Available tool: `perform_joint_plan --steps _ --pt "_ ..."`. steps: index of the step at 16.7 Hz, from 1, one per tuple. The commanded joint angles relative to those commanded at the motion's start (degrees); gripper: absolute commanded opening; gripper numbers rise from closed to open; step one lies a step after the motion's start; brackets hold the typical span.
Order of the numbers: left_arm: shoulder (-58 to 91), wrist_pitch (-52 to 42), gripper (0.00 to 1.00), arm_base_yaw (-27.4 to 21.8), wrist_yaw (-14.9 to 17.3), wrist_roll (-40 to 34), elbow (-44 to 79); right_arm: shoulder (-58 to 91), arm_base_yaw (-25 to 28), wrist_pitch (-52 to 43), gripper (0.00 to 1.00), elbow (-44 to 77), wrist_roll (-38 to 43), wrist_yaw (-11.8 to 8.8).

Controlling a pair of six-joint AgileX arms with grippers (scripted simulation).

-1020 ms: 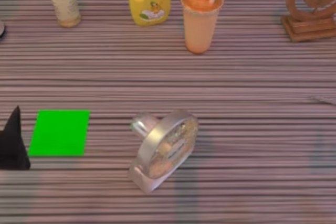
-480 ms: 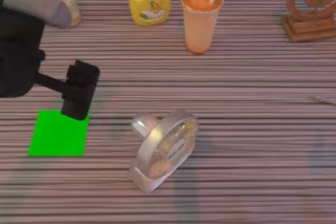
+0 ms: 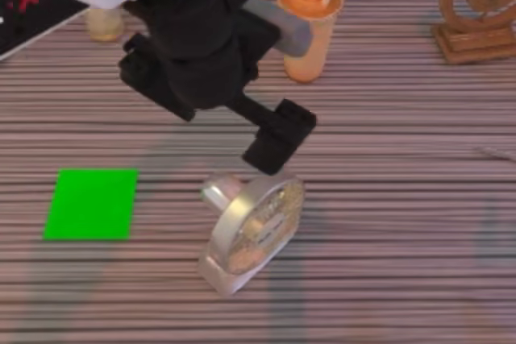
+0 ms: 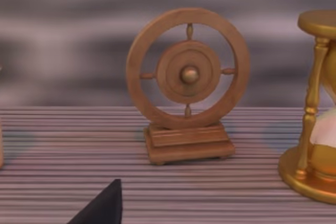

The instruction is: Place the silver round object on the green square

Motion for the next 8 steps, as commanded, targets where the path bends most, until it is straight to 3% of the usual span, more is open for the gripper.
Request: perform_joint_plan --steps 4,8 --pt "8.7 -7.6 1.00 -3.7 -0.1 0.0 7.5 0.0 0.0 0.0 1.00 0.0 0.0 0.0" --pt "9.6 -8.5 1.00 -4.1 -0.1 0.0 8.3 0.0 0.0 0.0 1.00 0.0 0.0 0.0"
